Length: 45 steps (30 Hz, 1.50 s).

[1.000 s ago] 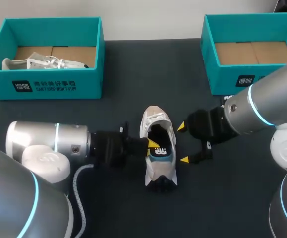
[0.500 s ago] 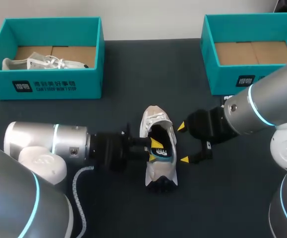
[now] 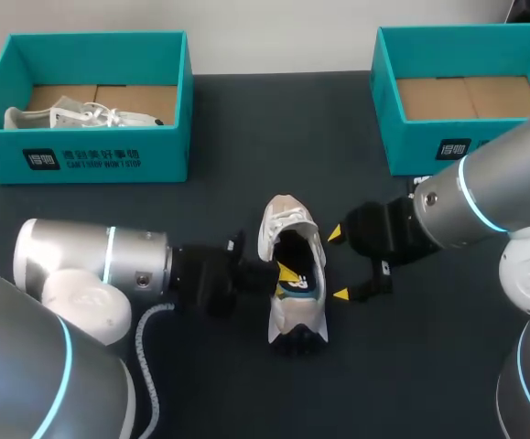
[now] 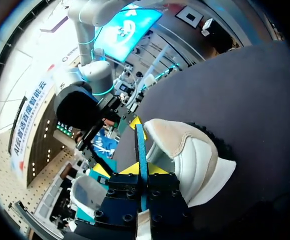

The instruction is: Take the shoe out of the shoebox, open the shoe tongue, remove and reinsert the insole, then place the shoe into the shoebox

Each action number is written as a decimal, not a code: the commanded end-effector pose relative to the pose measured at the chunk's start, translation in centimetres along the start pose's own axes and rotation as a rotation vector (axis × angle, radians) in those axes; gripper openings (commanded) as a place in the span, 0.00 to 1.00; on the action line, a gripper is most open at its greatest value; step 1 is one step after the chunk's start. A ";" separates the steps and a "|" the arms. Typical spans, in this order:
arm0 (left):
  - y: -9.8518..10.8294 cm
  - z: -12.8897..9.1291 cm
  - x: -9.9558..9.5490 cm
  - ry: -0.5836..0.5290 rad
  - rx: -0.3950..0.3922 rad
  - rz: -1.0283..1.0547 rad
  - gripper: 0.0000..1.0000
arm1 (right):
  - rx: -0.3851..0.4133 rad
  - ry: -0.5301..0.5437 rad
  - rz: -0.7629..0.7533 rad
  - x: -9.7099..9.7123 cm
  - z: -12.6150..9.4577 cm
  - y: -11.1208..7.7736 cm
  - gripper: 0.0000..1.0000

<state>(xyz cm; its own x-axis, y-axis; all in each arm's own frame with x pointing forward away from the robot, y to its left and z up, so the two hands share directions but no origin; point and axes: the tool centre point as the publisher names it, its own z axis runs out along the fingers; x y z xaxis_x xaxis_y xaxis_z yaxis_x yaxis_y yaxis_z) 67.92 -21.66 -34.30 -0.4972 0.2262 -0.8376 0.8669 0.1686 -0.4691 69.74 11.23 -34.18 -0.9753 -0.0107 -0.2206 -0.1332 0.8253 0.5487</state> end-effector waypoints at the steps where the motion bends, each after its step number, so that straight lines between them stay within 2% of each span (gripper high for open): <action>1: 1.2 0.8 -0.2 0.005 -0.016 0.001 0.00 | 0.001 -0.002 0.001 0.1 0.0 0.0 1.00; 5: 1.7 0.7 -0.3 0.005 -0.033 0.000 0.00 | 0.001 -0.002 0.001 0.1 0.0 0.0 1.00; 9: 1.1 0.5 -0.4 0.000 -0.030 -0.001 0.00 | 0.001 -0.002 0.001 0.1 0.0 0.0 1.00; 10: 0.8 0.4 -0.5 -0.010 -0.022 -0.003 0.25 | 0.001 -0.002 0.001 0.1 0.0 0.0 1.00; 11: 0.5 0.3 -0.6 -0.013 -0.019 -0.001 0.42 | 0.001 -0.002 0.001 0.1 0.0 0.0 1.00; 12: 0.2 0.2 -0.8 -0.018 -0.017 0.003 0.47 | 0.001 -0.002 0.001 0.1 0.0 0.0 1.00; 16: -0.7 -0.5 -1.2 -0.022 -0.007 0.008 0.82 | 0.001 -0.002 0.001 0.1 0.0 0.0 1.00; 19: -1.2 -1.0 -1.6 -0.022 -0.001 0.013 0.89 | 0.001 -0.002 0.001 0.1 0.0 0.0 1.00; 32: -2.7 -2.0 -2.3 -0.007 0.015 0.020 0.90 | 0.001 -0.002 0.001 0.1 0.0 0.0 1.00; 45: -3.0 -3.7 -3.0 0.007 0.006 0.022 0.91 | 0.001 -0.002 0.001 0.1 0.0 0.0 1.00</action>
<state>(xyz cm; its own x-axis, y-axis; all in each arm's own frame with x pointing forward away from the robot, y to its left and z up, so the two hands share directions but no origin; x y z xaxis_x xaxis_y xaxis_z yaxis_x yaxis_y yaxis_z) 67.12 -20.09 -29.98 -0.4775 0.2306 -0.8478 0.8782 0.1557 -0.4522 69.74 11.23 -34.18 -0.9753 -0.0107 -0.2206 -0.1332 0.8253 0.5487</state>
